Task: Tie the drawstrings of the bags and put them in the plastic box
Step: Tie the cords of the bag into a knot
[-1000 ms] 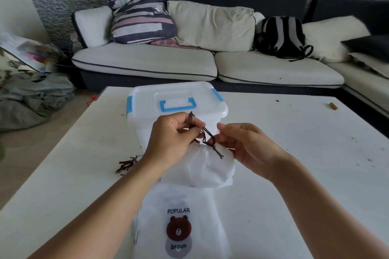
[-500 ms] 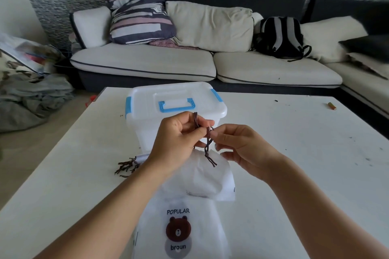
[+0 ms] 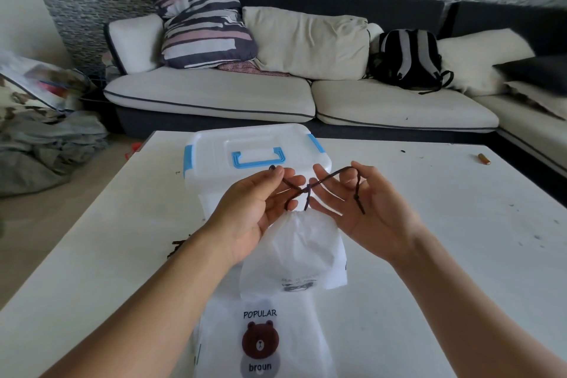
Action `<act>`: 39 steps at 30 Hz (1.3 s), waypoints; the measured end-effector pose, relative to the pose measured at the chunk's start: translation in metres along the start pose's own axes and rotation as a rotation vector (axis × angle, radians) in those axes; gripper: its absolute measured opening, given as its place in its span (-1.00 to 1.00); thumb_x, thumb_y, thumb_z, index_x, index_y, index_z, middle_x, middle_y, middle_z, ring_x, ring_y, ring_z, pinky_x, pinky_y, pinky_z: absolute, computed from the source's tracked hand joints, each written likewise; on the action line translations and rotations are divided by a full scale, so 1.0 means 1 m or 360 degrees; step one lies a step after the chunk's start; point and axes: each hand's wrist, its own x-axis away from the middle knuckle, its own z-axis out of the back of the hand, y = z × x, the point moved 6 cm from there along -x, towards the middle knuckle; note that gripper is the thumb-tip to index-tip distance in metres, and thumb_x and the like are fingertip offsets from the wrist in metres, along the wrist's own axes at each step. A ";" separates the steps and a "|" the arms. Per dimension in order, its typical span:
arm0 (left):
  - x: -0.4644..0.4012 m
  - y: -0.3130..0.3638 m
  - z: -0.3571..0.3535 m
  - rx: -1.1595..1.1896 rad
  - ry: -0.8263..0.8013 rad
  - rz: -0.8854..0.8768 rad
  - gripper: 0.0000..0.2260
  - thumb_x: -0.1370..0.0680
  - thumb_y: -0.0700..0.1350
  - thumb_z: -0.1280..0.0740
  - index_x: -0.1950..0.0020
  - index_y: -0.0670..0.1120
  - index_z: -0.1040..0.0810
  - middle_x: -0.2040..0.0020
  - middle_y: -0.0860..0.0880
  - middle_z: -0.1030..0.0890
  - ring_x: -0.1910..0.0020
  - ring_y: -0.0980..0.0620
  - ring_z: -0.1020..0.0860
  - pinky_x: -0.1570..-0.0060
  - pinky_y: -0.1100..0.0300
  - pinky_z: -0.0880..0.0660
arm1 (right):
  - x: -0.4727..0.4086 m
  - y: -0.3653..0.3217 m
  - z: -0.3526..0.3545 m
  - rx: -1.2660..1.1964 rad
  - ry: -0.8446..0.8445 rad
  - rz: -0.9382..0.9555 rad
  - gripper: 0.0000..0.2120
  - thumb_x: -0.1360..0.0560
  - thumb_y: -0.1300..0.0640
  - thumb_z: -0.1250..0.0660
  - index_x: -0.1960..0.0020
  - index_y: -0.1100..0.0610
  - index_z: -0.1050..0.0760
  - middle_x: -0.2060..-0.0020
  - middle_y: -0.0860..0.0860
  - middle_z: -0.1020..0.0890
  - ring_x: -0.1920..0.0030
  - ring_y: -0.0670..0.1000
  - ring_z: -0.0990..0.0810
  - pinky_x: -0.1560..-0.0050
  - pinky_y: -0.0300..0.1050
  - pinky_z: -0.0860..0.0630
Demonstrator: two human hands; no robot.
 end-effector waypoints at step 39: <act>0.003 -0.003 0.003 0.0282 0.0182 -0.0012 -0.78 -0.67 -0.07 -0.27 0.05 -0.14 -0.63 0.32 -0.06 -0.54 0.28 0.01 -0.67 0.19 0.10 -0.65 | 0.004 0.036 -0.010 0.2688 -0.0036 0.0214 -0.44 -0.17 -0.42 -0.53 -0.03 -0.11 -0.61 0.17 -0.23 -0.59 0.18 -0.22 -0.56 0.18 -0.32 -0.46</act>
